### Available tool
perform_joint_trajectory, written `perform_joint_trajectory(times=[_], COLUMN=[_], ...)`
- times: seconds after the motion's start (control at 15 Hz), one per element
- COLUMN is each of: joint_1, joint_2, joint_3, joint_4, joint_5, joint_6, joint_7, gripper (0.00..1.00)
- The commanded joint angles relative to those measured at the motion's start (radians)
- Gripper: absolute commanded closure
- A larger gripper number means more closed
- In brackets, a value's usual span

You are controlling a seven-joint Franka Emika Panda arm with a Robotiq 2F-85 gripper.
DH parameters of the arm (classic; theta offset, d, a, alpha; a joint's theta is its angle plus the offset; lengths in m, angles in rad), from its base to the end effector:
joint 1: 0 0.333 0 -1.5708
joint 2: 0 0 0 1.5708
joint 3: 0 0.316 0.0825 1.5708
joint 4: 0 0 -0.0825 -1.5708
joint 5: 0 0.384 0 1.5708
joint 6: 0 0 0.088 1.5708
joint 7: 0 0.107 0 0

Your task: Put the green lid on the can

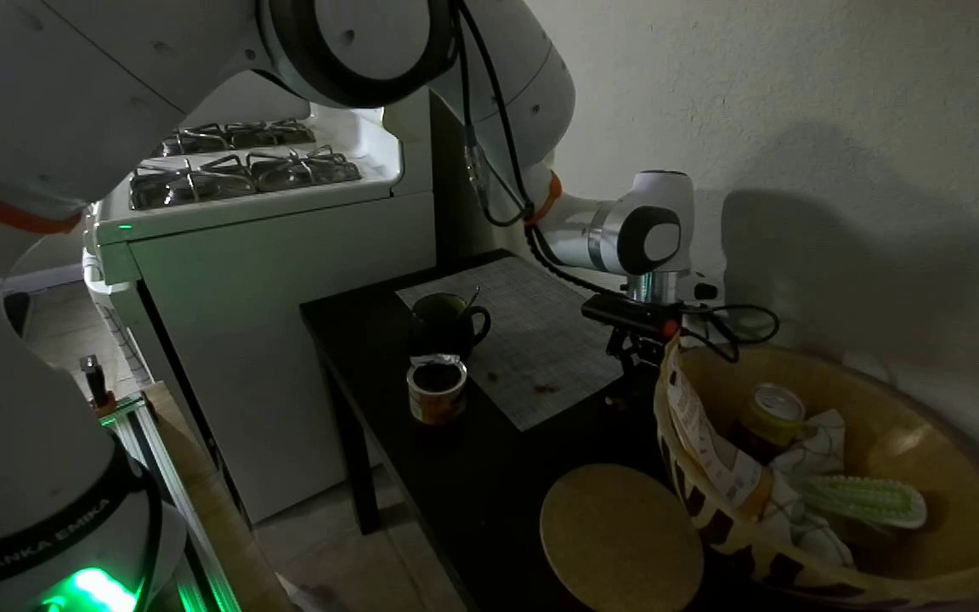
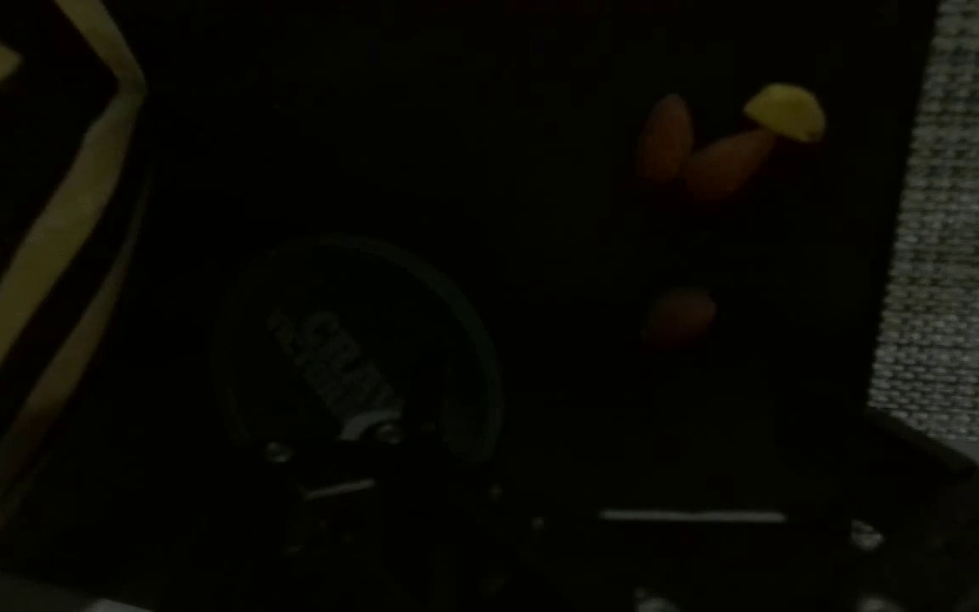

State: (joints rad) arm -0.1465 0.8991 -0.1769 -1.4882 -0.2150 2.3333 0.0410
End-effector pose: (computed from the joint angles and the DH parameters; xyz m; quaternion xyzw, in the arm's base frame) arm 0.6746 -0.2092 0.1382 0.9864 -0.0733 -0.0436 0.1404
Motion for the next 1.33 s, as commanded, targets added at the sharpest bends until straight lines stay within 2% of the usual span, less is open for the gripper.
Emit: perform_joint_trajectory(times=[0.0, 0.4, 0.67, 0.93, 1.13, 1.27], joint_1=[-0.037, -0.067, -0.075, -0.064, -0.024, 0.010], joint_2=[0.071, 0.071, 0.037, 0.019, -0.009, -0.035], joint_3=[0.031, 0.087, 0.163, 0.209, 0.193, 0.157], joint_4=[0.080, 0.101, 0.059, 0.011, -0.042, -0.105], joint_5=[0.051, 0.106, 0.155, 0.174, 0.141, 0.122], joint_6=[-0.045, -0.078, -0.061, -0.078, -0.043, 0.024], joint_7=[-0.052, -0.118, -0.211, -0.290, -0.276, -0.215], gripper=[0.00, 0.00, 0.00, 0.00, 0.00, 0.00])
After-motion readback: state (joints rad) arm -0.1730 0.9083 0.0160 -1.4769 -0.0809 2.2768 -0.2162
